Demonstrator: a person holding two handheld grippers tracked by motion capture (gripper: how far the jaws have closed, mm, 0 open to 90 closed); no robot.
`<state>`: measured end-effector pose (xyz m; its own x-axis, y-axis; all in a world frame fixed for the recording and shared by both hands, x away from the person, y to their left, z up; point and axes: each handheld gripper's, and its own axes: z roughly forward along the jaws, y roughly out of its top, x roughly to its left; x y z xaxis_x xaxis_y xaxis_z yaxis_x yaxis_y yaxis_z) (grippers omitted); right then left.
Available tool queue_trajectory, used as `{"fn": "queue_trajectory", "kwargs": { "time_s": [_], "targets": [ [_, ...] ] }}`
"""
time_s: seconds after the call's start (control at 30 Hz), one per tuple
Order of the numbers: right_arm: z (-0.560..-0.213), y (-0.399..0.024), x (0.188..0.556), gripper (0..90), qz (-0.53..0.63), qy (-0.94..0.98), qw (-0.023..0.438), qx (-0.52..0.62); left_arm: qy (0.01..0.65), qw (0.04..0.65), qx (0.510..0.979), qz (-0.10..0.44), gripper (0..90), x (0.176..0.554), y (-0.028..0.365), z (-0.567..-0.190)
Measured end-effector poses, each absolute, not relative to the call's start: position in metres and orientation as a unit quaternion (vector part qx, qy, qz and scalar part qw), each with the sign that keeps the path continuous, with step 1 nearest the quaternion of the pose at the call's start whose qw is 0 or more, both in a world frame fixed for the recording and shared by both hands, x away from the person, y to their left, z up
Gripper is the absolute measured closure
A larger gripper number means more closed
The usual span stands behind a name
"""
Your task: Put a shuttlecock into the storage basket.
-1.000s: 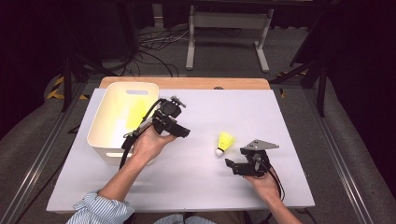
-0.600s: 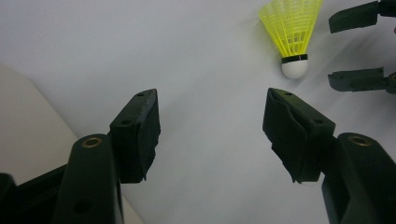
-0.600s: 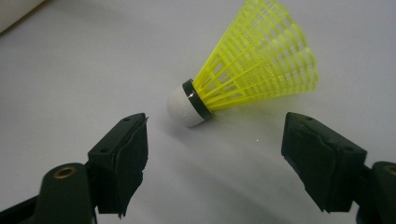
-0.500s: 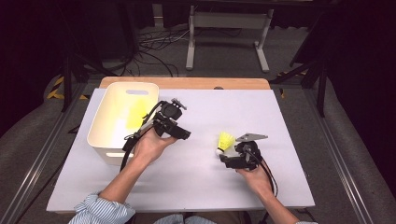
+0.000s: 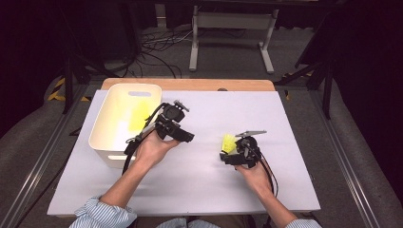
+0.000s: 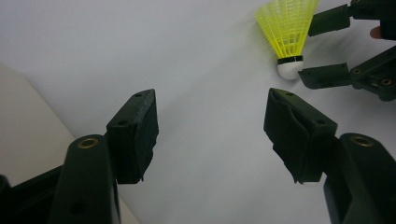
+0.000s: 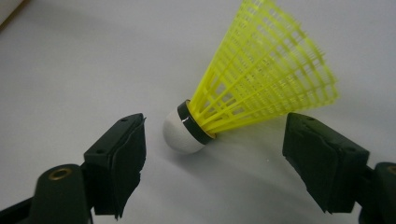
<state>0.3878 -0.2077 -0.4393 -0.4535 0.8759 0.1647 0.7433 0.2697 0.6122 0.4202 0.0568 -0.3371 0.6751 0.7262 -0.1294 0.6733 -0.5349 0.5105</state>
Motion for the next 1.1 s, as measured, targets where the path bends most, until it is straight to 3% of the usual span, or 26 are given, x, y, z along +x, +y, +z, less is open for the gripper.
{"fn": "queue_trajectory", "kwargs": {
  "time_s": [0.47,1.1],
  "targets": [
    [-0.4413,-0.2018,0.4000,23.7,0.297,0.785,0.100,0.534,0.402,0.271,0.874,0.048,35.1,0.4201,0.0570,-0.3370],
    [-0.4404,-0.2019,0.3987,52.3,0.267,0.797,0.118,0.529,0.401,0.267,0.875,0.046,34.8,0.4210,0.0547,-0.3387]
  ]
}}
